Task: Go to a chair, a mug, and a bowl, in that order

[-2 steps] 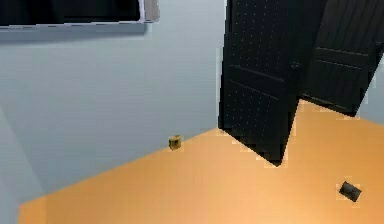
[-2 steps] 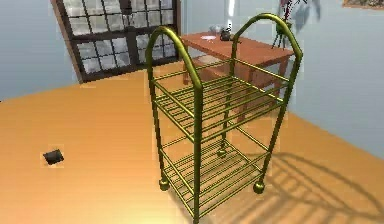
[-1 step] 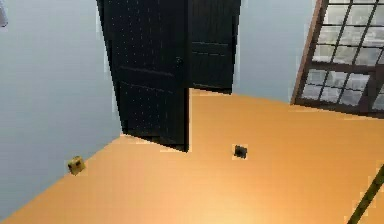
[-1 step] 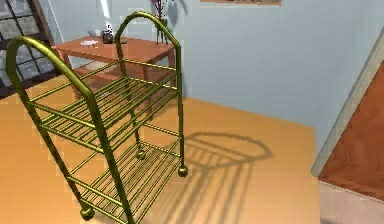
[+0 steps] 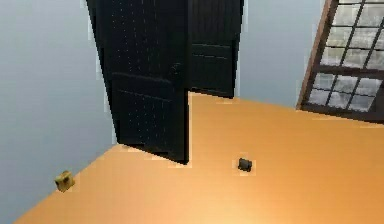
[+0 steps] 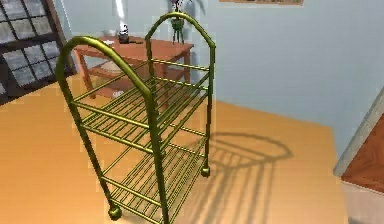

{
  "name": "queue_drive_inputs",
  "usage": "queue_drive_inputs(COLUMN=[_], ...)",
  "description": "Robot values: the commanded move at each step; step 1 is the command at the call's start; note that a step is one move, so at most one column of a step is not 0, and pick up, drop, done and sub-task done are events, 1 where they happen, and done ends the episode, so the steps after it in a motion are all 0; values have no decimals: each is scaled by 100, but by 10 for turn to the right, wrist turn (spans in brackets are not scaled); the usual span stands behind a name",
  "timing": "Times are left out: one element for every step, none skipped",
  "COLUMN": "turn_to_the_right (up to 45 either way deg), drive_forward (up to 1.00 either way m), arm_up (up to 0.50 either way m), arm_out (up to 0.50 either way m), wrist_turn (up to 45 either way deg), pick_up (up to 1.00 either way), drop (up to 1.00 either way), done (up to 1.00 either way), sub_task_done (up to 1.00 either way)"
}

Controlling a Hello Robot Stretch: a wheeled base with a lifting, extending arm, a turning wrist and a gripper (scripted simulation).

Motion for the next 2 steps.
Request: queue_drive_inputs(turn_to_the_right=[270, 0], drive_forward=[0, 100], arm_up=[0, 0], arm_out=[0, 0], wrist_turn=[0, 0], pick_up=[0, 0], drop=[0, 0], done=[0, 0], sub_task_done=[0, 0])
